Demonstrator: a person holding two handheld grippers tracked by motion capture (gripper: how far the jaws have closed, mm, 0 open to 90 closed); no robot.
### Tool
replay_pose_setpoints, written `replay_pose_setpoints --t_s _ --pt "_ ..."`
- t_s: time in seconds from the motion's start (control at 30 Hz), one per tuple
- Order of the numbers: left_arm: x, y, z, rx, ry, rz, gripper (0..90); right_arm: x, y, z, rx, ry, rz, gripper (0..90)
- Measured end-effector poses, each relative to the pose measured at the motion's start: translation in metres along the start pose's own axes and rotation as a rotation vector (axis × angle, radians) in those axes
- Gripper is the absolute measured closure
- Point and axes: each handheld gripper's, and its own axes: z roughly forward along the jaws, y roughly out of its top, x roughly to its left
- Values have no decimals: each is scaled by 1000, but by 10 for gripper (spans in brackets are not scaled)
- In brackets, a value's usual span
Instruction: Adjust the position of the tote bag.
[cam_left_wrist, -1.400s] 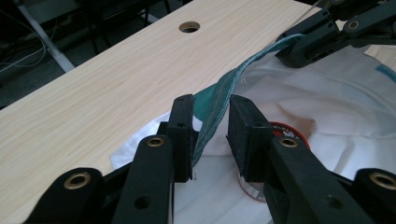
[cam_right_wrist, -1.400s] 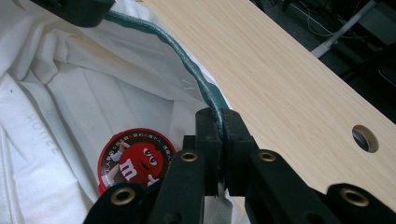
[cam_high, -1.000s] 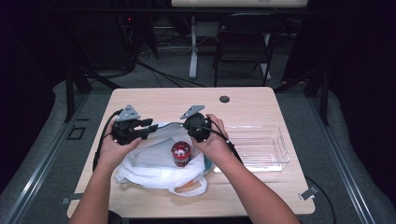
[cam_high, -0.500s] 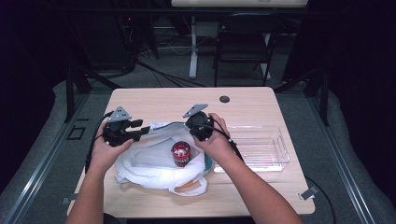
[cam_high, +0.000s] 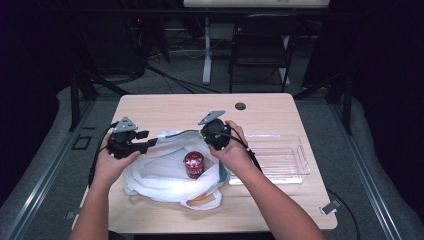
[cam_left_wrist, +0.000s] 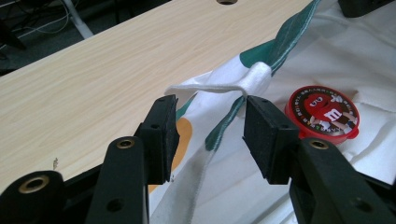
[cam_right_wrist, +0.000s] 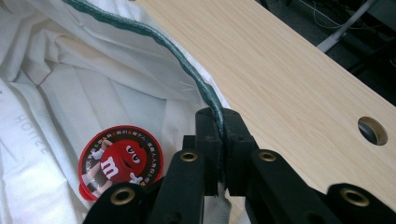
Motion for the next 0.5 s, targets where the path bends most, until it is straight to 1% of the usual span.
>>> replay_pose_setpoints --t_s 0.1,0.13,0.17,0.3,0.5 --pt "0 -2 2 16 -7 -1 574 -1 0 0 7 3 -1 872" --pt "0 -2 2 30 -5 2 584 -1 0 1 4 2 2 872" --pt "1 -3 4 30 -6 2 595 0 0 1 5 1 1 872" --pt "1 -6 8 60 -5 5 645 0 0 3 15 5 -4 872" --pt "1 -9 14 90 16 19 755 0 0 8 19 3 3 872"
